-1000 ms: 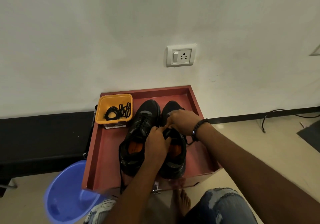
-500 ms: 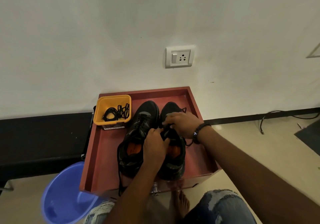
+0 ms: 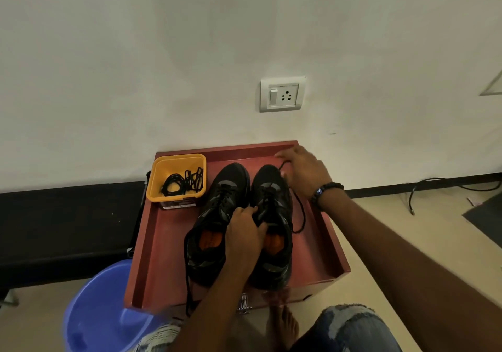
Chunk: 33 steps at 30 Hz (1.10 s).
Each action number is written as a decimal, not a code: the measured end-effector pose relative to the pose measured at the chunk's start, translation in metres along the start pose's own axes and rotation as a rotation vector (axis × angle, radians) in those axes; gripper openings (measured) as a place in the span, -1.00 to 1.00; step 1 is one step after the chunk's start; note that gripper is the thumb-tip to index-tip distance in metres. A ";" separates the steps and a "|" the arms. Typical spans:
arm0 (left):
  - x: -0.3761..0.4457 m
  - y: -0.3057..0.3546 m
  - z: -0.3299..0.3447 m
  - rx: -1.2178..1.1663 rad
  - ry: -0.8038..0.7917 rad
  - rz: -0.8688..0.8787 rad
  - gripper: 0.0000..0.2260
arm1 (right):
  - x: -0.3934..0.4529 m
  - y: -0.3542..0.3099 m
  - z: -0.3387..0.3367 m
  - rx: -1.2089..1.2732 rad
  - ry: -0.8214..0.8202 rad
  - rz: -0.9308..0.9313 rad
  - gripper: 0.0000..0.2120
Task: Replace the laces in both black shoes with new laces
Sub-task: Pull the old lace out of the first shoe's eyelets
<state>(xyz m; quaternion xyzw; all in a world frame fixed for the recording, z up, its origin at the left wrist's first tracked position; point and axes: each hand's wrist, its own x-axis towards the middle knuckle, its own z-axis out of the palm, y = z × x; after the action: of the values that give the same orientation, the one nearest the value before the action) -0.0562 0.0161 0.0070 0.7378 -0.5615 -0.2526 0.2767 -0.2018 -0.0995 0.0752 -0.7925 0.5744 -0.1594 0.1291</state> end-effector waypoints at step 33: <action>0.011 0.006 -0.012 0.109 -0.141 0.145 -0.59 | -0.048 0.014 0.033 0.420 -0.048 0.386 -0.95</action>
<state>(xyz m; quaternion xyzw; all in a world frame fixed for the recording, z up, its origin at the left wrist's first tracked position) -0.0494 0.0062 0.0192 0.6894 -0.6445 -0.2526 0.2136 -0.2147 -0.0579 0.0349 -0.6280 0.6657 -0.2286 0.3321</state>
